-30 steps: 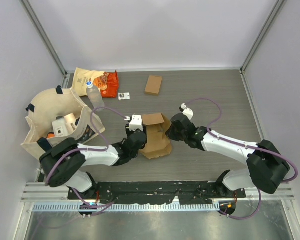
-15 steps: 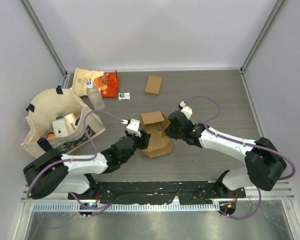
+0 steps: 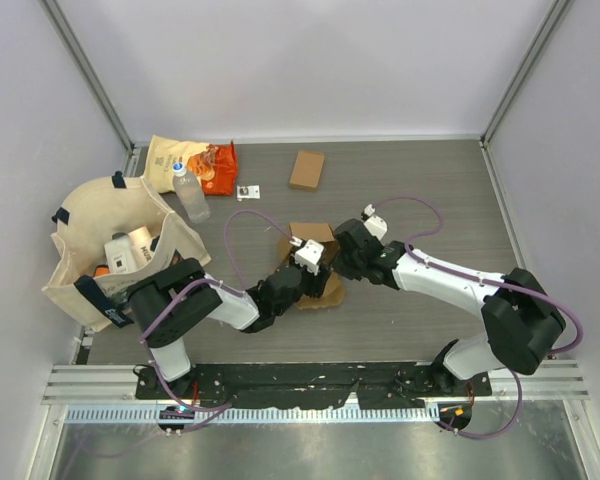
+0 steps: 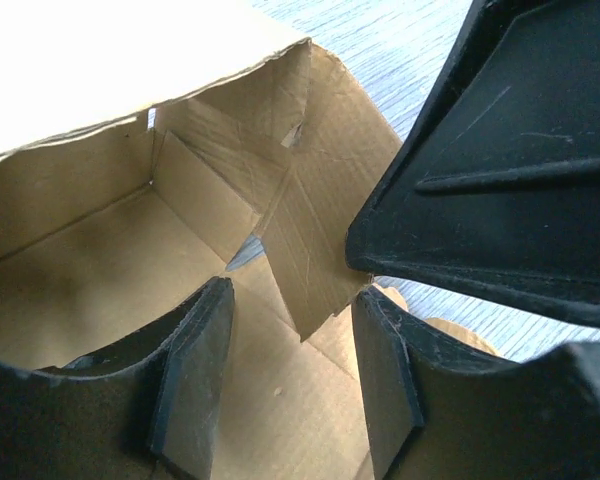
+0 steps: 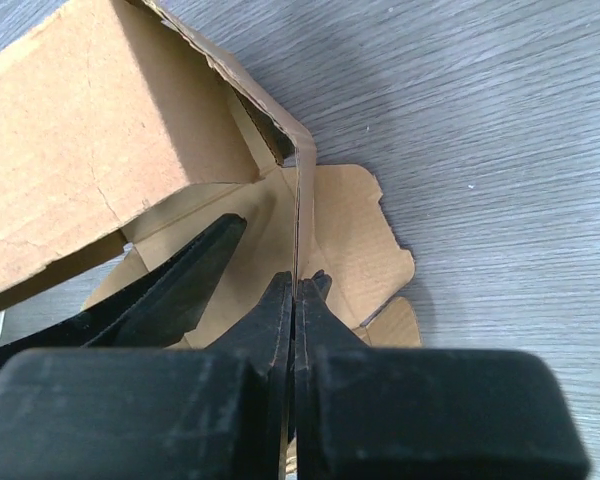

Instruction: Fold the paper box

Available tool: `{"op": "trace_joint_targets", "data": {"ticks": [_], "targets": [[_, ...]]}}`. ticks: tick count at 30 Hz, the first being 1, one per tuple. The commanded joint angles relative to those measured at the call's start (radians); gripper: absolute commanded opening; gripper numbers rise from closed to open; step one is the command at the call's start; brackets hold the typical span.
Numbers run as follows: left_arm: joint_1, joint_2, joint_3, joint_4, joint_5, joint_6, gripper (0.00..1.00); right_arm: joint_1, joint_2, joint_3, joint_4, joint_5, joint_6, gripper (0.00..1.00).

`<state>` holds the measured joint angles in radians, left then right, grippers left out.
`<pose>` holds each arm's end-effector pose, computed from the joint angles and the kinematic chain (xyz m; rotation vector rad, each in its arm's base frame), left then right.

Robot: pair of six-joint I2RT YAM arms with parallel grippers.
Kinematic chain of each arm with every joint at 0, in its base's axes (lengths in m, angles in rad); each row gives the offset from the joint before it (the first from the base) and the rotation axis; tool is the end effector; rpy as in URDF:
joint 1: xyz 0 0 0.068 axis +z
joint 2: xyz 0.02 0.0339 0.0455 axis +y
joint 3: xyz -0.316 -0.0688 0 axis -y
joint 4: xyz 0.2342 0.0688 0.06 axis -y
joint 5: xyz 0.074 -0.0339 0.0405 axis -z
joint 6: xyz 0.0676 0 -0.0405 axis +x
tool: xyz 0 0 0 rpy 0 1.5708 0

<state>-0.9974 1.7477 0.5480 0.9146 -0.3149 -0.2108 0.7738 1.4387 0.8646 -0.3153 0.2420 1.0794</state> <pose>0.2070 -0.2820 0.1892 0.5097 1.8070 -0.5496 0.2227 0.1950 0.2415 0.4862 2.4504 0.5252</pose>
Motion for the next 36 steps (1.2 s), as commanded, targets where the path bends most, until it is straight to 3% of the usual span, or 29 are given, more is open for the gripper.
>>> {"op": "trace_joint_targets", "data": {"ticks": [1, 5, 9, 10, 12, 13, 14, 17, 19, 21, 25, 27, 30, 34, 36], "targets": [[-0.003, 0.033, 0.046, 0.125, 0.016, 0.05, 0.51, 0.009, -0.026, 0.04, 0.028, -0.039, 0.08, 0.02], [-0.003, 0.047, 0.044, 0.139, -0.03, 0.059, 0.21, 0.007, -0.032, 0.042, 0.039, -0.076, 0.094, 0.02], [-0.003, 0.021, 0.03, 0.136, -0.058, 0.065, 0.09, -0.002, -0.043, 0.039, 0.056, -0.108, 0.042, 0.12], [-0.003, 0.016, 0.027, 0.135, -0.059, 0.071, 0.09, -0.011, -0.047, 0.039, 0.055, -0.128, 0.012, 0.22], [-0.003, 0.009, 0.015, 0.135, -0.064, 0.07, 0.08, -0.042, -0.084, 0.034, 0.065, -0.179, -0.138, 0.31], [-0.003, 0.0, 0.012, 0.133, -0.055, 0.071, 0.08, -0.083, -0.109, 0.015, 0.062, -0.222, -0.185, 0.47], [-0.003, -0.005, 0.006, 0.132, -0.052, 0.071, 0.08, -0.106, -0.144, -0.004, 0.073, -0.23, -0.246, 0.55], [-0.003, -0.019, -0.02, 0.132, -0.033, 0.06, 0.07, -0.237, -0.274, -0.088, 0.108, -0.399, -0.566, 0.67], [-0.003, -0.025, -0.036, 0.141, -0.014, 0.059, 0.07, -0.327, -0.285, -0.139, 0.157, -0.567, -0.663, 0.67], [0.006, -0.03, -0.057, 0.161, 0.014, 0.06, 0.07, -0.352, -0.267, -0.153, 0.197, -0.607, -0.722, 0.67], [0.038, -0.045, -0.091, 0.19, 0.059, 0.06, 0.07, -0.349, -0.244, -0.254, 0.573, -0.711, -0.704, 0.68], [0.057, -0.048, -0.112, 0.208, 0.111, 0.053, 0.06, -0.337, -0.216, -0.272, 0.631, -0.725, -0.726, 0.68], [0.088, -0.053, -0.126, 0.219, 0.145, 0.039, 0.06, -0.274, -0.138, -0.239, 0.608, -0.624, -0.866, 0.67], [0.124, -0.06, -0.137, 0.214, 0.194, 0.036, 0.06, -0.24, -0.124, -0.323, 0.814, -0.501, -0.943, 0.68], [0.135, -0.062, -0.145, 0.219, 0.204, 0.028, 0.07, -0.24, -0.109, -0.313, 0.828, -0.477, -0.993, 0.69]]}}
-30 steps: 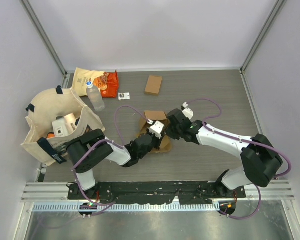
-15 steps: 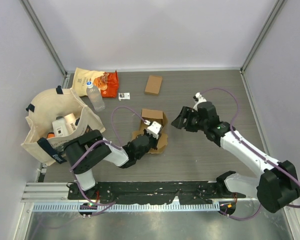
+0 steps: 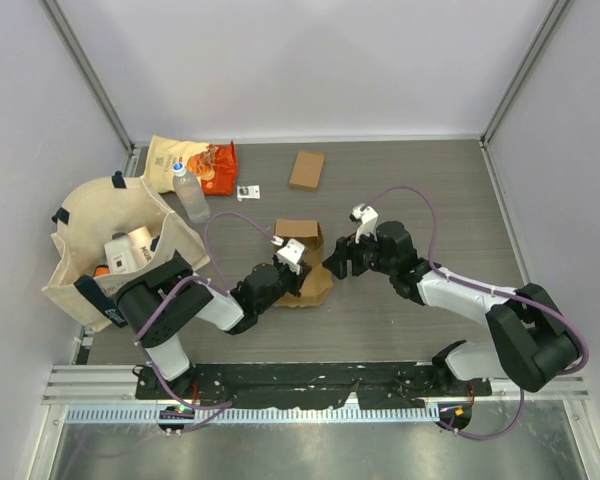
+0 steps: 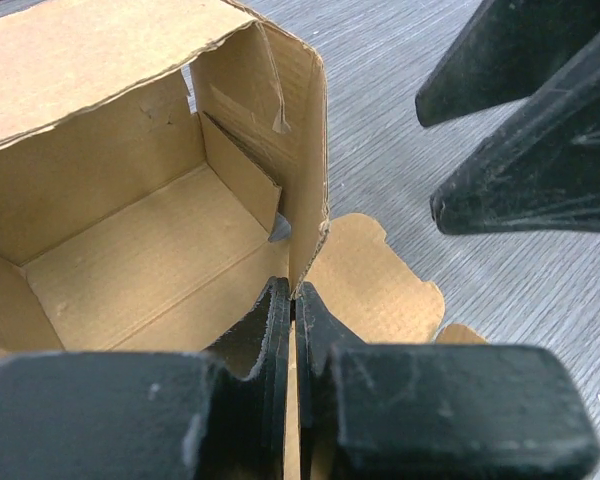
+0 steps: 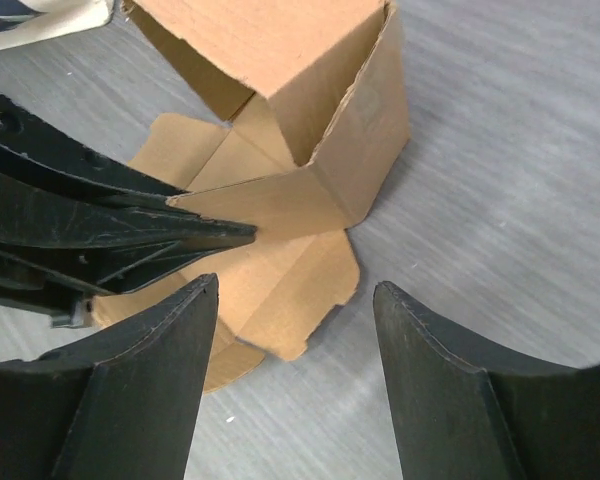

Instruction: Fold the paper box

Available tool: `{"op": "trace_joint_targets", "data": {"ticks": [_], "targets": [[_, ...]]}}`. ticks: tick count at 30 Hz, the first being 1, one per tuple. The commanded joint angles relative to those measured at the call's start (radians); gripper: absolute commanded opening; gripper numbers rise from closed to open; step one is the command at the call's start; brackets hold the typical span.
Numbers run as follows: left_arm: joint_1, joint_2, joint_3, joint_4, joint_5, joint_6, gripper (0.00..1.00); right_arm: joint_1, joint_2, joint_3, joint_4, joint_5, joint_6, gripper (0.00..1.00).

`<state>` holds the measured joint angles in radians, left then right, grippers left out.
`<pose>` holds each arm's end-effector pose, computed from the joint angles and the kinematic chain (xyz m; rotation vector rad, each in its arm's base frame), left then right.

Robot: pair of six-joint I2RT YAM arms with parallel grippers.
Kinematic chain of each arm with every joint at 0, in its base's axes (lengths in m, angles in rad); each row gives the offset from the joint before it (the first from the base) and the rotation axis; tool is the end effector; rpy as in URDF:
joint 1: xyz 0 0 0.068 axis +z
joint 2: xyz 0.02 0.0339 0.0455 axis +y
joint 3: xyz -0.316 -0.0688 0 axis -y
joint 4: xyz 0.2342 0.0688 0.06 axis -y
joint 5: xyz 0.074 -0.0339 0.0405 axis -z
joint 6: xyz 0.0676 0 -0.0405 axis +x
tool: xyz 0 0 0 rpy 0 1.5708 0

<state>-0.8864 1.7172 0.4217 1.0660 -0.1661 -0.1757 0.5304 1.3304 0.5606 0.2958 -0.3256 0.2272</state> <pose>0.2138 -0.2443 0.1850 0.5248 1.7624 -0.6055 0.2285 0.1590 0.2375 -0.5265 2.0481 0.7965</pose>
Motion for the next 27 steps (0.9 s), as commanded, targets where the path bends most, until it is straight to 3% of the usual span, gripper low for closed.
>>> {"op": "trace_joint_targets", "data": {"ticks": [1, 9, 13, 19, 25, 27], "targets": [[0.036, -0.033, -0.021, 0.072, 0.062, -0.016, 0.07, 0.003, 0.016, 0.008, 0.192, 0.095, -0.169, 0.69], [0.064, -0.045, -0.046, 0.083, 0.085, -0.024, 0.06, 0.002, 0.205, 0.217, 0.059, 0.011, -0.405, 0.71], [0.067, -0.044, -0.047, 0.074, 0.073, -0.022, 0.07, 0.0, 0.256, 0.223, 0.158, -0.062, -0.445, 0.71], [0.075, -0.067, -0.049, 0.04, 0.06, -0.01, 0.06, 0.003, 0.351, 0.282, 0.161, -0.196, -0.514, 0.72], [0.076, -0.094, -0.038, -0.023, -0.007, -0.016, 0.08, 0.025, 0.398, 0.28, 0.279, -0.188, -0.468, 0.71], [0.076, -0.114, -0.011, -0.092, -0.047, -0.033, 0.14, 0.052, 0.42, 0.291, 0.29, -0.146, -0.47, 0.71]]}}
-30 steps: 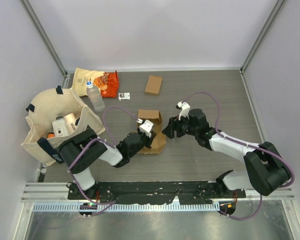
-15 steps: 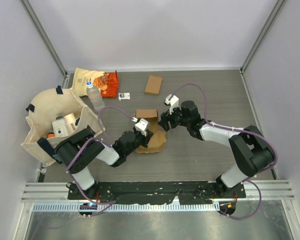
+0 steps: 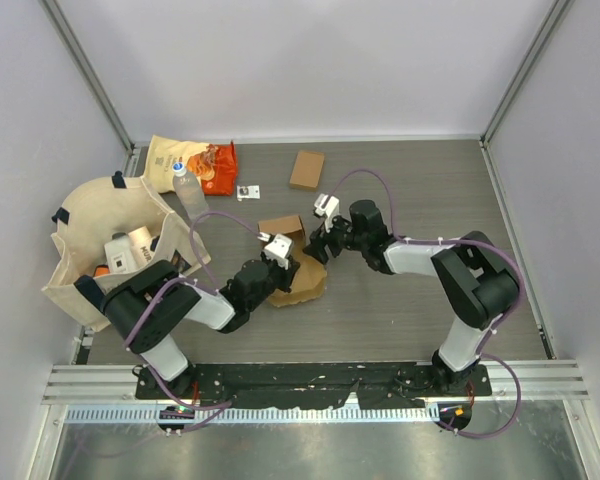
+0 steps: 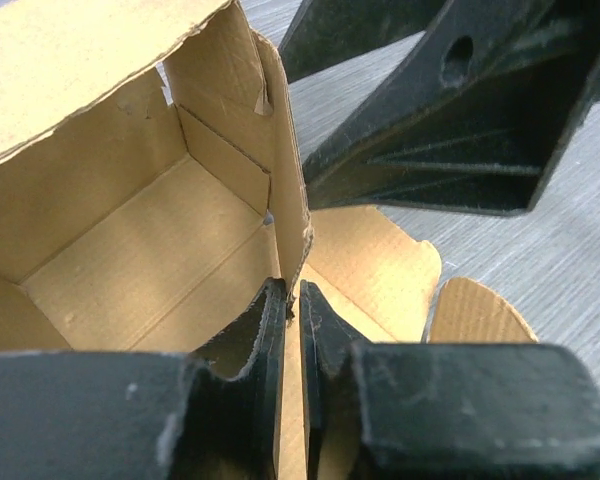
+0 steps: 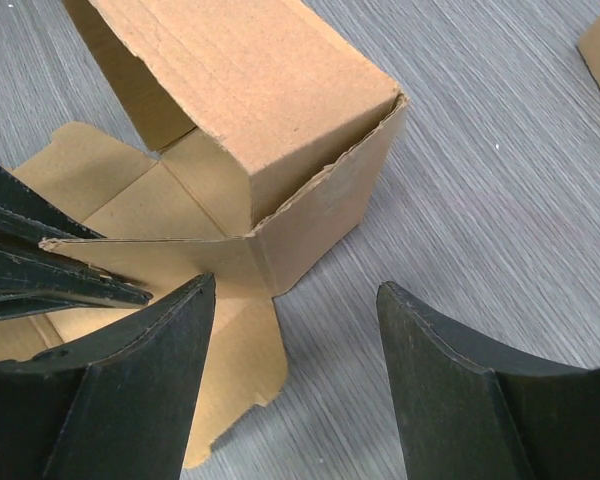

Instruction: Fold the paper box

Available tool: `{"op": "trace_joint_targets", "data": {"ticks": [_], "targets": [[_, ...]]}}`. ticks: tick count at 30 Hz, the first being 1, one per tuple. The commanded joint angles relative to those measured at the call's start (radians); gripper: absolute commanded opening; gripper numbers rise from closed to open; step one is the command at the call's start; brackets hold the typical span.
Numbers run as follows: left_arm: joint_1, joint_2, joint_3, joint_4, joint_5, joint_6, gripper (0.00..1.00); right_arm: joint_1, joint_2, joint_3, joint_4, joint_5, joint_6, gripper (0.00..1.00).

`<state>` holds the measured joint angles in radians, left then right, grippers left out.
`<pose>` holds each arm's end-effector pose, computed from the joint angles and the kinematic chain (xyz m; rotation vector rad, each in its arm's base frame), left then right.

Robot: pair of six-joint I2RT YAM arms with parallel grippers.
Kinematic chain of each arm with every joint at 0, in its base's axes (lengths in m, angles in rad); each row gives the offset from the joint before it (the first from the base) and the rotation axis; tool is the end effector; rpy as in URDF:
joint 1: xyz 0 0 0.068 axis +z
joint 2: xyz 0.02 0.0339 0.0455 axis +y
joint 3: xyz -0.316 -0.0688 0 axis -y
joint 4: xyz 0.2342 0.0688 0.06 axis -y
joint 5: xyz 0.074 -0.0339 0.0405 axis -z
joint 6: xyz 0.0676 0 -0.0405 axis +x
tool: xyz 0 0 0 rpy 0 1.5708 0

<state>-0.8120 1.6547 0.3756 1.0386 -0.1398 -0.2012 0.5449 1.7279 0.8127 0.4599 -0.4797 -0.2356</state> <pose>0.2189 -0.2172 0.1878 0.4584 1.7913 -0.5896 0.3089 0.2237 0.2176 -1.0500 1.7452 0.6800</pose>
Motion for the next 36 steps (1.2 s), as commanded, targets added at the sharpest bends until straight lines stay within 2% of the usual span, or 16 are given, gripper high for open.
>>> {"op": "trace_joint_targets", "data": {"ticks": [1, 5, 6, 8, 9, 14, 16, 18, 22, 24, 27, 30, 32, 34, 36], "targets": [[0.004, -0.061, 0.045, -0.13, -0.081, -0.012, 0.16, 0.046, 0.028, 0.04, 0.131, 0.024, -0.008, 0.71], [0.002, -0.134, 0.045, -0.221, -0.1, -0.055, 0.43, 0.053, 0.05, 0.043, 0.151, 0.043, -0.005, 0.7], [-0.001, -0.182, 0.037, -0.248, -0.101, -0.064, 0.46, 0.055, 0.053, 0.043, 0.161, 0.041, -0.001, 0.7], [-0.001, -0.238, 0.023, -0.32, -0.118, -0.109, 0.5, 0.058, 0.056, 0.048, 0.171, 0.041, 0.007, 0.7], [-0.001, -0.321, 0.011, -0.353, -0.118, -0.118, 0.5, 0.062, 0.062, 0.051, 0.175, 0.043, 0.013, 0.7], [-0.003, -0.587, 0.017, -0.664, -0.159, -0.147, 0.52, 0.064, 0.062, 0.06, 0.18, 0.058, 0.013, 0.68], [-0.003, -0.669, 0.069, -0.806, -0.204, -0.129, 0.53, 0.064, 0.059, 0.062, 0.178, 0.069, 0.009, 0.67], [0.005, -0.681, 0.162, -0.883, -0.3, -0.127, 0.6, 0.064, 0.061, 0.069, 0.168, 0.064, 0.007, 0.66], [0.063, -0.557, 0.386, -1.035, -0.386, -0.182, 0.61, 0.066, 0.084, 0.088, 0.166, 0.052, 0.013, 0.63], [0.111, -0.419, 0.527, -1.066, -0.363, -0.185, 0.59, 0.07, 0.087, 0.086, 0.178, 0.049, 0.025, 0.62], [0.14, -0.213, 0.69, -1.114, -0.405, -0.162, 0.57, 0.076, 0.09, 0.077, 0.198, 0.062, 0.027, 0.61], [0.206, -0.042, 0.87, -1.232, -0.388, -0.17, 0.54, 0.089, 0.094, 0.077, 0.204, 0.085, 0.027, 0.61], [0.252, 0.029, 0.955, -1.25, -0.316, -0.132, 0.56, 0.096, 0.096, 0.065, 0.233, 0.104, 0.027, 0.6], [0.275, 0.143, 1.041, -1.356, -0.288, -0.133, 0.48, 0.108, 0.102, 0.059, 0.246, 0.136, 0.028, 0.6], [0.283, 0.195, 1.074, -1.33, -0.255, -0.103, 0.45, 0.115, 0.114, 0.062, 0.256, 0.156, 0.035, 0.6]]}}
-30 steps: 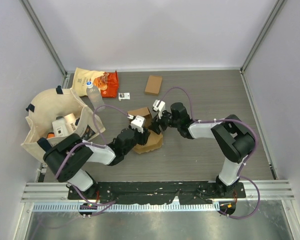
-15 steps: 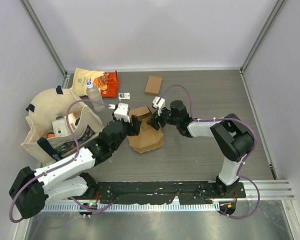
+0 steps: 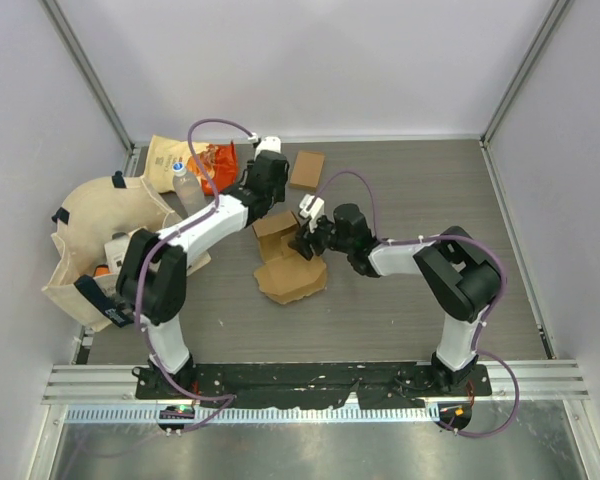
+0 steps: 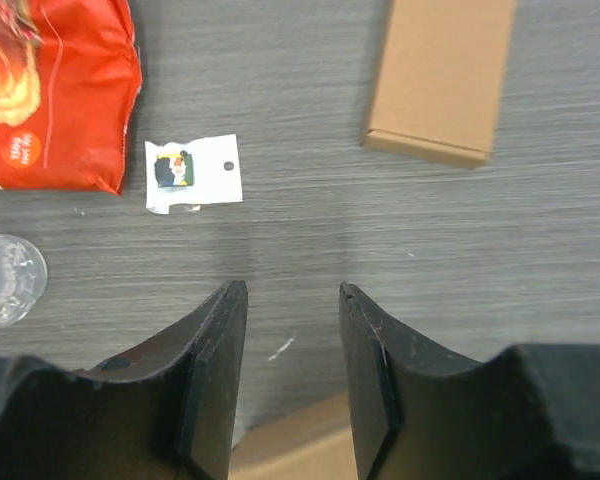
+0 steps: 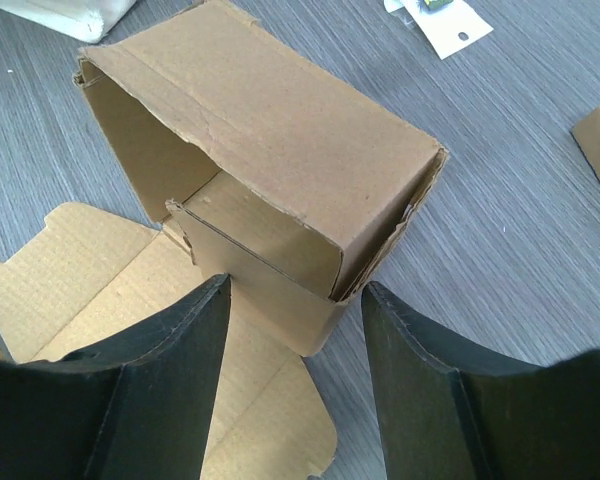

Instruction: Fold the paper box

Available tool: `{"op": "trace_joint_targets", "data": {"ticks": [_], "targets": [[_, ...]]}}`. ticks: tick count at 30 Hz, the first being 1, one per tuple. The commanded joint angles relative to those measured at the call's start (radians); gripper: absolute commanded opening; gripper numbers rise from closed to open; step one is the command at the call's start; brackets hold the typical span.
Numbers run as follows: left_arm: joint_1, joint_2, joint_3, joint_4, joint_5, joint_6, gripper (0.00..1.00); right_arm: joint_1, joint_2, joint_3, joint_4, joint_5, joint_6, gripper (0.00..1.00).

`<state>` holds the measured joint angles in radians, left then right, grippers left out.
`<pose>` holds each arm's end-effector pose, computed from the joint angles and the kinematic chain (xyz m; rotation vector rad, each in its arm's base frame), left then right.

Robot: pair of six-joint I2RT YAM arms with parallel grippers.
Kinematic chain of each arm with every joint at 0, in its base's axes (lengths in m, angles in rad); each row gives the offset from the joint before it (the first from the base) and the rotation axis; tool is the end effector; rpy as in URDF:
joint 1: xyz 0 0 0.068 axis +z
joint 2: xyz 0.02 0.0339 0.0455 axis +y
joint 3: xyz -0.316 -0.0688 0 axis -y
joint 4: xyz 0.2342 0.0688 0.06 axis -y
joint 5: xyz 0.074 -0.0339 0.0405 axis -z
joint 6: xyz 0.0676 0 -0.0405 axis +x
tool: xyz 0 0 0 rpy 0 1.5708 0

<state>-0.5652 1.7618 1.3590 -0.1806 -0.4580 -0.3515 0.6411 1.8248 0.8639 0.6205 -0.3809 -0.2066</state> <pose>0.3803 -0.2058 0.3130 -0.0374 2.0878 -0.0603 0.3149 0.2663 0.2161 -1.0294 1.6447 0.6548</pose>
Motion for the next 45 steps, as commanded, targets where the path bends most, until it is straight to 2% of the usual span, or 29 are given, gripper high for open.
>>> {"op": "trace_joint_targets", "data": {"ticks": [1, 4, 9, 13, 19, 21, 23, 25, 26, 28, 31, 37, 40, 42, 45], "targets": [[0.036, 0.094, 0.089, -0.103, 0.141, 0.066, 0.45, 0.023, 0.019, 0.011, 0.1, 0.091, 0.01, 0.6], [0.037, 0.1, 0.054, -0.06, 0.208, 0.08, 0.49, 0.026, 0.024, -0.002, 0.128, 0.146, 0.019, 0.59], [0.037, 0.096, -0.023, -0.008, 0.317, 0.08, 0.49, 0.037, 0.036, -0.008, 0.174, 0.207, 0.026, 0.53], [0.037, 0.096, -0.055, 0.01, 0.338, 0.078, 0.4, 0.054, 0.065, 0.009, 0.203, 0.263, 0.007, 0.48], [0.041, 0.113, -0.043, -0.013, 0.357, 0.057, 0.34, 0.104, 0.117, 0.044, 0.234, 0.376, 0.004, 0.35], [0.042, 0.116, -0.037, -0.026, 0.361, 0.045, 0.33, 0.124, 0.134, 0.055, 0.225, 0.506, -0.002, 0.28], [0.044, 0.117, -0.032, -0.03, 0.378, 0.017, 0.31, 0.138, 0.143, 0.069, 0.231, 0.56, 0.019, 0.21], [0.044, 0.123, -0.028, -0.037, 0.404, -0.015, 0.28, 0.149, 0.154, 0.052, 0.267, 0.638, 0.056, 0.19], [0.044, 0.128, -0.029, -0.04, 0.409, -0.026, 0.28, 0.155, 0.154, 0.055, 0.274, 0.655, 0.056, 0.1], [0.044, 0.133, -0.034, -0.043, 0.448, -0.043, 0.26, 0.17, 0.166, 0.073, 0.266, 0.713, 0.049, 0.01], [0.042, 0.127, -0.063, -0.017, 0.495, -0.075, 0.25, 0.196, 0.186, 0.103, 0.231, 0.793, 0.007, 0.01], [0.042, 0.123, -0.101, 0.059, 0.65, -0.168, 0.22, 0.287, 0.247, 0.124, 0.3, 1.003, -0.109, 0.01], [0.041, 0.113, -0.115, 0.073, 0.664, -0.181, 0.22, 0.289, 0.242, 0.13, 0.294, 1.01, -0.091, 0.01], [0.041, 0.105, -0.113, 0.066, 0.636, -0.169, 0.22, 0.282, 0.22, 0.103, 0.289, 0.932, -0.073, 0.01], [0.045, 0.094, -0.084, 0.032, 0.584, -0.136, 0.27, 0.284, 0.159, 0.034, 0.283, 0.918, -0.04, 0.29]]}}
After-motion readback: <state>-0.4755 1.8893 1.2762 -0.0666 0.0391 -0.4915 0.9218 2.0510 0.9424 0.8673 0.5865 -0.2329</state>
